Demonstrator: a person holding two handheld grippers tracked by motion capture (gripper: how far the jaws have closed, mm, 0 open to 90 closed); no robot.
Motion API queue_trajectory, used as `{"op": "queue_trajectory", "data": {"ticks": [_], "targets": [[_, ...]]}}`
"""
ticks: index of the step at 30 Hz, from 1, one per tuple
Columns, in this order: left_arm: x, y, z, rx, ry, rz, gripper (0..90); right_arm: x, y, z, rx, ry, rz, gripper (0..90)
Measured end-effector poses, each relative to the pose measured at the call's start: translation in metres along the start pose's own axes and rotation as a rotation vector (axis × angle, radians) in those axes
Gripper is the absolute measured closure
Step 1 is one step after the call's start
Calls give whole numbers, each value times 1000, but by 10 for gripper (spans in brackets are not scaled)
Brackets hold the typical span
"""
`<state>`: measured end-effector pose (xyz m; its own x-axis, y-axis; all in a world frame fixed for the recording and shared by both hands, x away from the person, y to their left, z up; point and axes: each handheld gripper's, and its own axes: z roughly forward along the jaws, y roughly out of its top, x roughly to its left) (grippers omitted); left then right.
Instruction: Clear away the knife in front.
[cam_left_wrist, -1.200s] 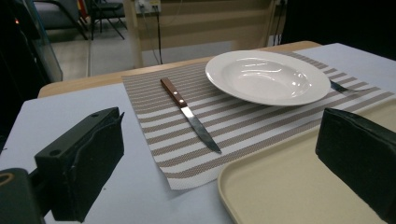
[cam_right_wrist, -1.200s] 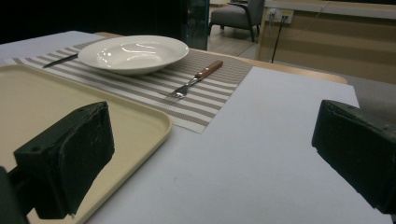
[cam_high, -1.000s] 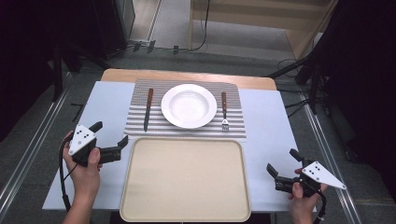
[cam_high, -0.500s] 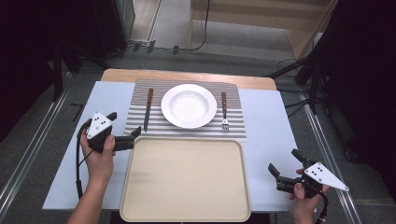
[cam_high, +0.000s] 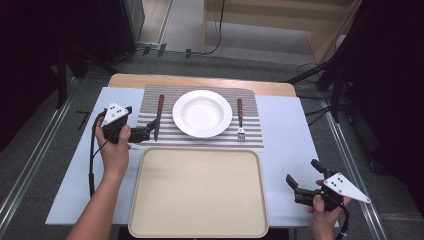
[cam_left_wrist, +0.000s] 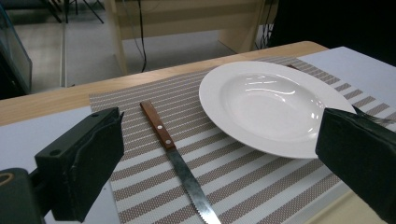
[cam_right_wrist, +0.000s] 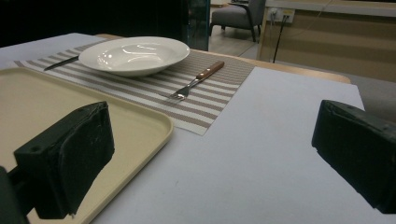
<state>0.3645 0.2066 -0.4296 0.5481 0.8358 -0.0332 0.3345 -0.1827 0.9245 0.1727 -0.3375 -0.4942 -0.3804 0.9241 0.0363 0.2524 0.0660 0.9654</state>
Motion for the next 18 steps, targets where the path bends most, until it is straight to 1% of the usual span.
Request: {"op": "queue_trajectory", "data": {"ticks": [1, 2, 5, 6, 8, 9, 10, 13, 14, 15, 16, 17, 18], "targets": [[2, 3, 6, 10, 4, -4, 3, 0, 0, 0, 1, 1, -2, 0], [2, 3, 6, 10, 4, -4, 4, 0, 0, 0, 1, 1, -2, 0], [5, 6, 15, 32, -3, -7, 5, 1, -1, 2, 5, 10, -4, 0], [6, 9, 22, 47, -9, -7, 5, 1, -1, 3, 7, 11, -2, 0], [7, 10, 25, 54, -11, -10, 5, 1, -1, 4, 9, 13, 0, 0], [8, 13, 31, 64, -13, -12, 5, 2, -1, 5, 14, 17, -7, 0], [8, 13, 31, 64, -13, -12, 5, 2, -1, 5, 14, 17, -7, 0], [9, 17, 42, 90, -8, -4, 5, 3, -1, 6, 19, 19, -12, 0], [10, 19, 49, 112, -16, -1, 5, 2, -1, 6, 18, 20, -14, 0], [10, 20, 53, 122, -18, 1, 5, 2, -1, 6, 17, 22, -16, 0], [10, 20, 53, 122, -18, 1, 5, 2, -1, 6, 17, 22, -16, 0], [11, 21, 57, 142, -19, 10, 5, 2, -2, 6, 16, 22, -14, 0], [12, 21, 60, 151, -29, 16, 5, 1, -2, 6, 18, 22, -11, 0]]}}
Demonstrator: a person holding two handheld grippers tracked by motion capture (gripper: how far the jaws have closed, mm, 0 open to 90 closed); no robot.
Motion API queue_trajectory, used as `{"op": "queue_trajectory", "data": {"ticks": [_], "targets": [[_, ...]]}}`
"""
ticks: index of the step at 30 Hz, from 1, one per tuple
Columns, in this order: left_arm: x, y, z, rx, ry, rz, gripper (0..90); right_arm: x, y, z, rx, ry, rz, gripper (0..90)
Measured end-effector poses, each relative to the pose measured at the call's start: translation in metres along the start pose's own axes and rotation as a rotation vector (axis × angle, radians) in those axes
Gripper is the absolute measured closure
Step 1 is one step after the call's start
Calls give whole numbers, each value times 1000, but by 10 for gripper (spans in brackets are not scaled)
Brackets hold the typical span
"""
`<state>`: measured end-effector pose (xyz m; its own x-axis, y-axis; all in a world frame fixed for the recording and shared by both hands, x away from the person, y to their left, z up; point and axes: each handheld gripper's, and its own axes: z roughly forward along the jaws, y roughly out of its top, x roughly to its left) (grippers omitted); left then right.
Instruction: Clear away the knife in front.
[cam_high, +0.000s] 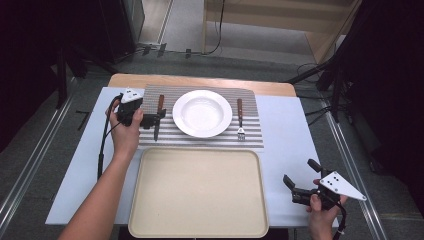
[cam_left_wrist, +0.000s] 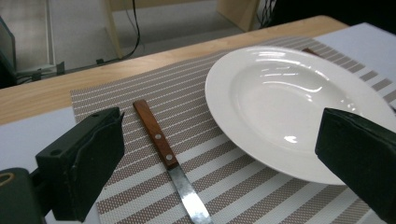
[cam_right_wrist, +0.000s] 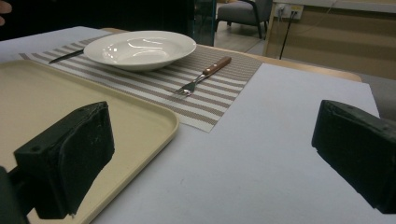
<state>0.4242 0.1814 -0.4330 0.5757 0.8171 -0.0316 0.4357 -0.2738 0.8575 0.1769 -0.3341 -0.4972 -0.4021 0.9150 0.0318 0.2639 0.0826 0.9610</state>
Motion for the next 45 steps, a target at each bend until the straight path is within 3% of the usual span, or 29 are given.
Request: {"op": "queue_trajectory", "data": {"ticks": [9, 12, 14, 15, 17, 21, 22, 23, 24, 28, 29, 30, 31, 33, 37, 39, 41, 45], "targets": [[10, 13, 25, 82, -8, 0, 5, 0, 1, -1, -6, -10, -12, 0], [14, 14, 33, 106, -6, -21, 5, -1, 1, -1, -6, -10, -6, 0], [17, 12, 39, 127, 2, -31, 8, -2, 0, -1, 0, -8, 1, 0], [19, 10, 47, 169, 35, -22, 8, -2, -1, 0, 3, -7, 1, 0], [19, 9, 51, 192, 40, -26, 8, -1, -1, 0, 7, -4, -2, 0], [24, 7, 62, 263, 21, -60, 9, 0, -1, 0, 5, 3, -7, 0], [25, 6, 64, 274, 31, -71, 9, 0, -1, 0, 6, 4, -11, 0], [26, 6, 66, 282, 54, -78, 130, 0, -1, 1, 8, 7, -14, 0], [29, 5, 69, 299, 97, -110, 159, 0, -1, 1, 10, 8, -13, 0], [33, 2, 74, 337, 102, -139, 156, -1, -2, 2, 13, 11, -12, 0], [32, 2, 78, 369, 115, -122, 159, -1, -2, 2, 17, 14, -9, 0], [32, 2, 78, 369, 115, -122, 172, -1, -2, 2, 17, 14, -9, 0], [31, 2, 80, 385, 139, -110, 172, -1, -2, 3, 17, 15, -10, 0], [26, 5, 84, 424, 205, -75, 263, -1, -2, 3, 16, 13, -13, 0], [26, 9, 89, 448, 214, -76, 334, 0, -2, 5, 21, 16, -11, 0], [25, 11, 91, 462, 235, -56, 386, 1, -2, 5, 25, 18, -14, 0], [23, 13, 93, 465, 223, -55, 465, 1, -2, 4, 23, 17, -17, 0], [17, 13, 100, 503, 223, -27, 528, -1, -3, 4, 30, 12, -7, 0]]}}
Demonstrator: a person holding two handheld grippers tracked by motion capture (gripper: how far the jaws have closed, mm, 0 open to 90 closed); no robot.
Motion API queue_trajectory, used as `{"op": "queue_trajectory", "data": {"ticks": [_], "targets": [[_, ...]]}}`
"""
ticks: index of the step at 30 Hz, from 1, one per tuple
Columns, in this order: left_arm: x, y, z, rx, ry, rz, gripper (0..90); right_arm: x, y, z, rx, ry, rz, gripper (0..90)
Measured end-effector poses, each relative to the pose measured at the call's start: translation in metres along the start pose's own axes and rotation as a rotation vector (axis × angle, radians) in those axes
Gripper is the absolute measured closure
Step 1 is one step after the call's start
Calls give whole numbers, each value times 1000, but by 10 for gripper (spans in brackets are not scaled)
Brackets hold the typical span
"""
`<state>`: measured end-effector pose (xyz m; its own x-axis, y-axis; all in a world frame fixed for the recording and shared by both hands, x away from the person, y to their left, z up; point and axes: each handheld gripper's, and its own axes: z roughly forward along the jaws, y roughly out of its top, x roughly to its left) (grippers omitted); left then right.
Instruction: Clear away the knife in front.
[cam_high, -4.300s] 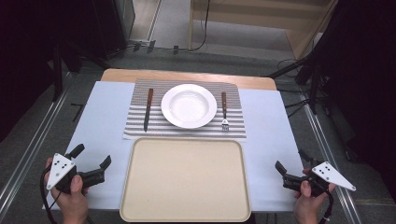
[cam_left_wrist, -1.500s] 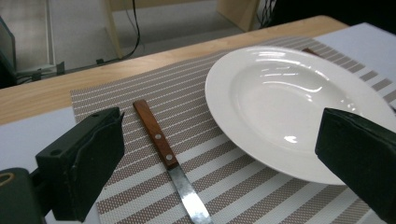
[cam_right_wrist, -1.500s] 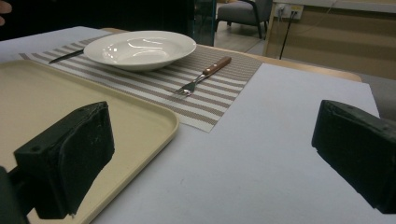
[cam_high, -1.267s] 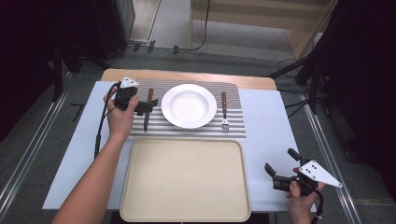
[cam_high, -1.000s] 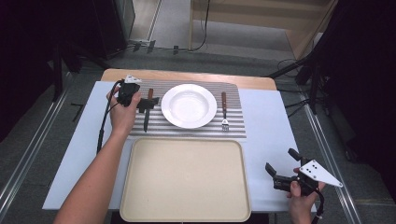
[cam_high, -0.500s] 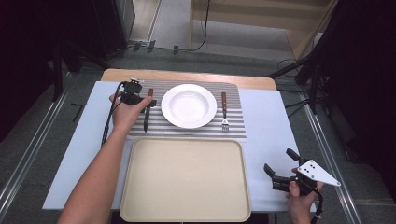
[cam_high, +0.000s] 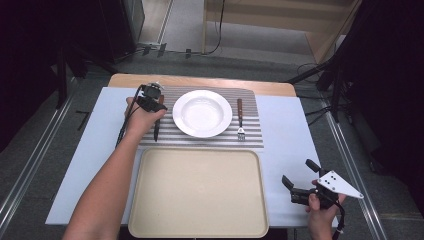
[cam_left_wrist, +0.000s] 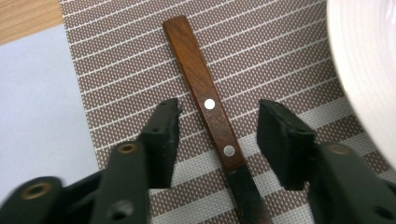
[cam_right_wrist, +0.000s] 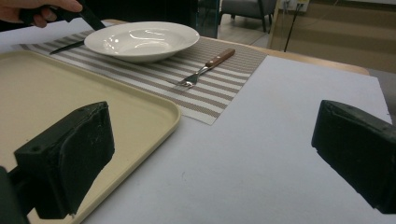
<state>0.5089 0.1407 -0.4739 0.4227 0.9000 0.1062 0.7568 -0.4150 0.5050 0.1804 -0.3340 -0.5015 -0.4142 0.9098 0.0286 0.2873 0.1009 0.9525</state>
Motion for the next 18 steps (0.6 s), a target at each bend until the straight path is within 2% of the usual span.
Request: {"op": "queue_trajectory", "data": {"ticks": [3, 5, 8, 10, 12, 14, 18], "targets": [[0, 0, 2, 16, 8, -6, 564, -1, 0, 0, 0, 1, 6, 0], [1, -1, 4, 39, -6, -8, 593, -1, 0, 0, 1, -1, 4, 0], [6, -2, 3, 48, -40, -11, 688, 0, 0, 2, 5, 0, 1, 0], [7, -2, 3, 58, -42, -15, 759, 0, 0, 3, 7, 0, 2, 0], [11, -2, 2, 85, -57, -10, 765, 1, -1, 5, 14, 0, -5, 0], [13, -1, 2, 91, -70, -14, 766, 1, -1, 5, 19, 7, -6, 0], [13, -1, 2, 94, -69, -31, 760, 0, -1, 6, 17, 5, -4, 0]]}}
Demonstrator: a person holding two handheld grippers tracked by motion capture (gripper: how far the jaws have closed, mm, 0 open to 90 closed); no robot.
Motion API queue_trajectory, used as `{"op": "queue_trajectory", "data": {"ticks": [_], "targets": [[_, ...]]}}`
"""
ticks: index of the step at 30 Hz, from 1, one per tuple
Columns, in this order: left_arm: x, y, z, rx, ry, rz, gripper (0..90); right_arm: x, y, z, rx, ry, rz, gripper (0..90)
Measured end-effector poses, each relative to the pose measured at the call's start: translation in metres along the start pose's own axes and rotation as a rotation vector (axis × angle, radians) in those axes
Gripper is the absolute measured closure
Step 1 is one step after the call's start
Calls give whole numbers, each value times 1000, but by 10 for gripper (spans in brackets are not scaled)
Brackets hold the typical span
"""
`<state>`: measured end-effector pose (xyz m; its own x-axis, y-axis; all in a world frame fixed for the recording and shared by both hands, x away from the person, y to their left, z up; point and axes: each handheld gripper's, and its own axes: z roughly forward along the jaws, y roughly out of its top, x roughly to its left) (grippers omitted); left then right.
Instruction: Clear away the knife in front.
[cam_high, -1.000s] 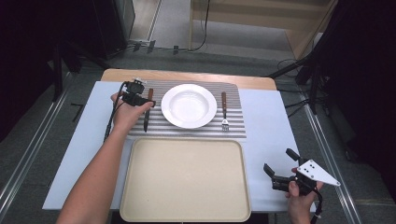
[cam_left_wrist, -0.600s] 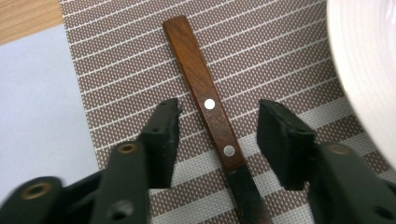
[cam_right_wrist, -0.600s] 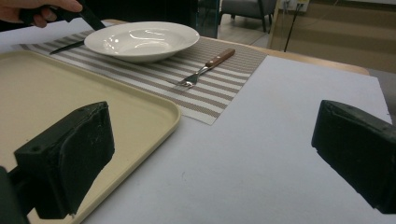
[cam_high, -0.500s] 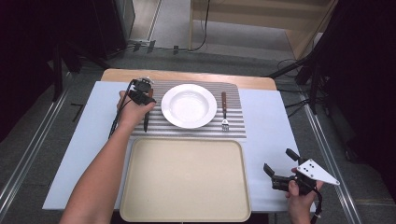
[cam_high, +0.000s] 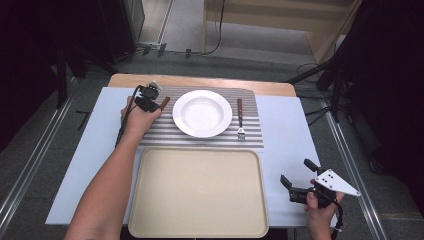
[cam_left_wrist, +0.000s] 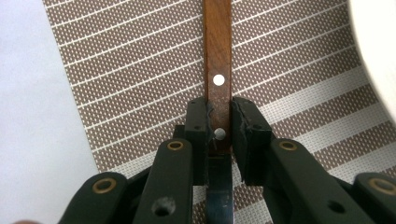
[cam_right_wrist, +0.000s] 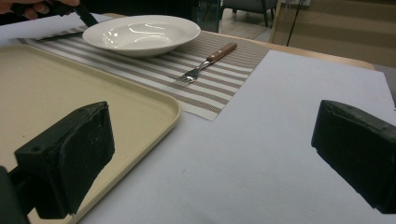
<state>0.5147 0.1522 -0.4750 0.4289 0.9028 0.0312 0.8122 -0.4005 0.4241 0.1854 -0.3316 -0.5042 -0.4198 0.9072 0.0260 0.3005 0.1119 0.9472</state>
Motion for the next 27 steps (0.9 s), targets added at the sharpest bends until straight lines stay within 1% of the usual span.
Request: {"op": "queue_trajectory", "data": {"ticks": [2, 4, 6, 7, 8, 10, 12, 14, 15, 16, 19, 20, 21, 22, 23, 24, 27], "targets": [[0, 0, 0, 2, -2, 24, 757, 0, 0, 0, 1, -1, 1, 0], [2, 0, 0, -1, -16, 15, 757, 1, 0, 2, 3, -3, -2, 0], [2, 1, 0, 7, -17, 20, 757, 1, 0, 3, 4, -2, -1, 0], [1, 1, 1, 8, -13, 33, 757, 1, 0, 3, 8, -2, -2, 0], [1, 1, 1, 8, -13, 33, 756, 1, 0, 3, 8, -2, -2, 0], [4, 1, 0, 7, -27, 33, 759, 1, 0, 3, 9, -2, 4, 0], [4, 1, 0, 9, -29, 32, 760, 1, 0, 3, 9, -2, 4, 0], [2, 1, 0, 9, -18, 37, 769, 0, -1, 3, 10, -2, 6, 0], [2, 2, 0, 14, -15, 29, 769, 0, -1, 3, 10, -2, 6, 0], [3, 1, 0, 12, -28, 16, 771, -1, -1, 3, 13, -5, 9, 0], [3, 2, 0, 15, -26, 20, 772, -2, -1, 4, 9, -5, 12, 0], [2, 3, 0, 23, -15, 28, 772, -2, -1, 4, 7, -6, 12, 0], [2, 5, 0, 33, -17, 23, 773, -2, -1, 4, 7, -7, 13, 0], [4, 5, 0, 38, -30, 21, 773, -3, -1, 4, 6, -10, 12, 0], [4, 5, 0, 38, -30, 21, 773, -3, -1, 4, 6, -10, 12, 0], [7, 5, -1, 39, -50, 4, 773, -3, -1, 4, 6, -10, 14, 0], [10, 5, -3, 39, -59, 1, 773, -3, -1, 4, 6, -9, 15, 0]]}}
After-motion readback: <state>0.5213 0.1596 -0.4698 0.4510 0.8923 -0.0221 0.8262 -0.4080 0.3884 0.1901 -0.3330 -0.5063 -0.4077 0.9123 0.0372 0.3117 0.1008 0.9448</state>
